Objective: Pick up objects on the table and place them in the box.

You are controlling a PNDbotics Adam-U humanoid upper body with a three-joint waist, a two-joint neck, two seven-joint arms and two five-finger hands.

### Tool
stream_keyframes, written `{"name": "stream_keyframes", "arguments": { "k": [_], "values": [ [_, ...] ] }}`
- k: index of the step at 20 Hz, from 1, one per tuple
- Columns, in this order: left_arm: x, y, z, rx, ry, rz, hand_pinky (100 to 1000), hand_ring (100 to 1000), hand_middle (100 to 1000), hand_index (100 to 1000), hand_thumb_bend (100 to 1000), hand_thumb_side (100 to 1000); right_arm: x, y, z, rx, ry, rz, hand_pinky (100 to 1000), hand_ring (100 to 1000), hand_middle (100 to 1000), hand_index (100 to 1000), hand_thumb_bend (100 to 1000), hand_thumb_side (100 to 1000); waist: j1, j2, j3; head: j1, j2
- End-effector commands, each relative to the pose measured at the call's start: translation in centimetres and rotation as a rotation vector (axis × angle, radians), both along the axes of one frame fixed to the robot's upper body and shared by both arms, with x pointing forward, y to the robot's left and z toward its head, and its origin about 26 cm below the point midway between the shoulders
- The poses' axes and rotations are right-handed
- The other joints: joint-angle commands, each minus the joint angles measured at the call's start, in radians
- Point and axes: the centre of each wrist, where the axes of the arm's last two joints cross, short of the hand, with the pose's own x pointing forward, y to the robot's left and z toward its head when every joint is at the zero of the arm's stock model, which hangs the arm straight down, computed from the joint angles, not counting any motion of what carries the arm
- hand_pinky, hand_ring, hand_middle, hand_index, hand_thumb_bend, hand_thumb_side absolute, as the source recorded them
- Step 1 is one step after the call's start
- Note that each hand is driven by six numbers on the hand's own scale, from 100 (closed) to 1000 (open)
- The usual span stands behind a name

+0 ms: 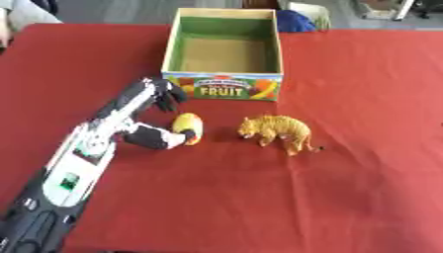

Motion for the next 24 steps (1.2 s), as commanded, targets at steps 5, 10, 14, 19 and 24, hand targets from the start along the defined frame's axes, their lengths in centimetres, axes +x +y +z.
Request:
{"name": "stream_keyframes", "arguments": {
  "k": [5, 10, 14, 19, 24],
  "values": [
    [0.6, -0.8, 0.4, 0.088, -0.049, 0.007, 630, 598, 599, 701, 521, 100, -0.1, 0.0, 0.7, -0.009, -0.022, 0.012, 707, 862, 531, 579, 100, 365, 0.000, -0.018, -0.005, 0.004, -0.002],
    [0.8, -0.8, 0.0, 0.164, -0.040, -0.002, 630, 595, 589, 692, 522, 100, -0.1, 0.0, 0.7, -0.010, -0.022, 0.012, 707, 862, 532, 579, 100, 366, 0.002, -0.018, -0.007, 0.006, -0.001],
    [0.8, -0.7, -0.3, 0.227, -0.041, 0.005, 629, 590, 578, 680, 516, 100, -0.1, 0.0, 0.7, -0.011, -0.021, 0.013, 707, 862, 532, 579, 100, 366, 0.004, -0.019, -0.008, 0.005, 0.000],
    [0.8, -0.5, -0.7, 0.287, -0.031, 0.002, 628, 586, 571, 670, 462, 107, -0.1, 0.0, 0.7, -0.011, -0.020, 0.012, 707, 862, 532, 579, 100, 367, 0.005, -0.019, -0.009, 0.004, 0.001],
    [0.7, -0.1, -0.7, 0.333, -0.030, 0.008, 613, 564, 547, 657, 403, 113, -0.1, 0.0, 0.7, -0.011, -0.020, 0.010, 707, 862, 532, 579, 100, 369, 0.006, -0.019, -0.009, 0.003, 0.001]
  ]
}}
